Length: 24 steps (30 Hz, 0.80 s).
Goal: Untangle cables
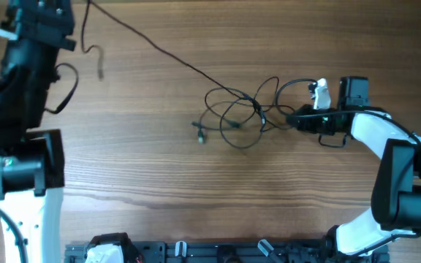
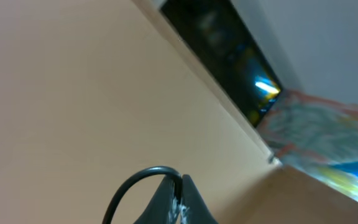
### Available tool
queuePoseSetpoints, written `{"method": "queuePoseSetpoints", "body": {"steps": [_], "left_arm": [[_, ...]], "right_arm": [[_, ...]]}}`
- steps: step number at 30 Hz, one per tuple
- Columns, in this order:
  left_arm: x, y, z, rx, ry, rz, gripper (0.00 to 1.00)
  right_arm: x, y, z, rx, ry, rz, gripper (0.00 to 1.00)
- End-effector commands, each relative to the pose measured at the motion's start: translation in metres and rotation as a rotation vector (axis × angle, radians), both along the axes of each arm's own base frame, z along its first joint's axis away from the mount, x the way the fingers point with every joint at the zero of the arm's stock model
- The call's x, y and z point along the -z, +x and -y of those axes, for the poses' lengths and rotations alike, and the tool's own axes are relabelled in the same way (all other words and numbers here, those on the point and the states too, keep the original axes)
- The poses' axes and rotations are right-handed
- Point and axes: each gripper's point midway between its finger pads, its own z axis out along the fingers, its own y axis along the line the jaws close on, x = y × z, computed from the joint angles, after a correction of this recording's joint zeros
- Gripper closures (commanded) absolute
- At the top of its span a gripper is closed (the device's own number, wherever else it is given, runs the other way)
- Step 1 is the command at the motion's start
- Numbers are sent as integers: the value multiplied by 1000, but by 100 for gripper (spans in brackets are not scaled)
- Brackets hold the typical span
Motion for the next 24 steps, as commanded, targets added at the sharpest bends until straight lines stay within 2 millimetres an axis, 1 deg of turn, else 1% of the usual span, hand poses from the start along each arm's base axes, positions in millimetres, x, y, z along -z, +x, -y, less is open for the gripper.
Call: {"method": "queuePoseSetpoints", "body": {"steps": [1, 3, 5, 7, 11, 13, 15, 17, 19, 21, 23, 24], "left_arm": [[-2, -7, -27, -92, 13, -11, 96], [6, -4, -39, -126, 7, -50, 96], [13, -2, -50, -158, 2, -80, 96], [23, 0, -66, -202, -7, -126, 96], [37, 0, -90, -274, -5, -182, 96], [44, 1, -95, -288, -3, -208, 96], [50, 2, -96, -300, 31, -230, 96], [51, 2, -97, -311, 57, -230, 96], [51, 2, -98, -336, 122, -221, 96], [58, 3, -99, -381, 286, -224, 96], [74, 3, -111, -452, 385, -284, 96], [94, 1, -128, -516, 386, -379, 96]], "right_arm": [[8, -1, 14, 25, -24, -14, 96], [9, -1, 20, 42, -27, -19, 96], [9, 0, 30, 71, -26, -21, 96], [10, -3, 44, 106, -24, -36, 96], [11, -4, 66, 165, -24, -41, 96], [9, -5, 71, 180, -6, -39, 96], [9, -5, 74, 188, -6, -40, 96], [9, -5, 77, 197, -6, -40, 96], [9, -6, 81, 212, -6, -42, 96], [9, -7, 93, 246, -4, -43, 96], [9, -9, 104, 281, 0, -49, 96], [7, -10, 109, 294, 21, -41, 96]]}}
